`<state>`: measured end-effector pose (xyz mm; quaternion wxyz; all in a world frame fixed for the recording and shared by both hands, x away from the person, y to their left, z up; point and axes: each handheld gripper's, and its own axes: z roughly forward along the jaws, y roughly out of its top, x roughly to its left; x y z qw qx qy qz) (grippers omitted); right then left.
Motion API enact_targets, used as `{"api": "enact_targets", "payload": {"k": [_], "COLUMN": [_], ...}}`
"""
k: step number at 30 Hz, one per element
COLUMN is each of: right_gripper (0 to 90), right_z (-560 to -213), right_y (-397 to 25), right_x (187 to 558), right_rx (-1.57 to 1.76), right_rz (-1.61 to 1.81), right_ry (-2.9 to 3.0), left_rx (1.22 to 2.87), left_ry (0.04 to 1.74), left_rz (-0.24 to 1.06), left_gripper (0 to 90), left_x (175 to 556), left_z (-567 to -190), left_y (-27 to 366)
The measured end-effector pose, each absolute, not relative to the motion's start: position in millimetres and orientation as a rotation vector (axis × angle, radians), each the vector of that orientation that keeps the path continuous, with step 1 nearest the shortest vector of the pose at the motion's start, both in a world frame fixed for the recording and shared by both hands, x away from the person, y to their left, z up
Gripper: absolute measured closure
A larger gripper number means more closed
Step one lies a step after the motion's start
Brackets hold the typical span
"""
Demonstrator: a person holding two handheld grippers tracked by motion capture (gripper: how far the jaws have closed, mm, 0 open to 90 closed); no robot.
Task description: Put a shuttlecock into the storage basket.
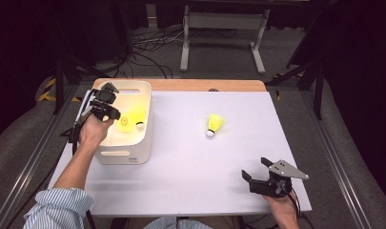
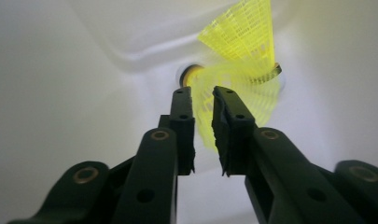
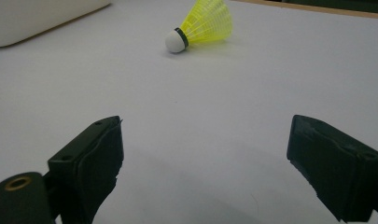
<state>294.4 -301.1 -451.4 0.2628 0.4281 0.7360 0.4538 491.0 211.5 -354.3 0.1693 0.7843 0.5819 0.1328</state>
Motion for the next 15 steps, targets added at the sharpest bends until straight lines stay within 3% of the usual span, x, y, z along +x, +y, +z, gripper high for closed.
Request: {"api": "enact_targets", "payload": {"k": [7,15], "right_gripper": [10.9,10.9], "right_z": [-451.2,-451.1], "right_y": [-301.3,-301.5], "right_x": [294.2,294.3], "right_rx": [1.156,1.154], "right_rz": [1.235,1.235], "right_ry": [1.989,1.989], "left_rx": [2.221,2.194], "left_ry": [1.648,1.606], "left_rz": [0.352,0.361], "left_gripper": [58.3,48.4], "left_x": [488.6,484.4], "left_z": [-351.2,-343.6], "left_y": [210.9,206.2]}}
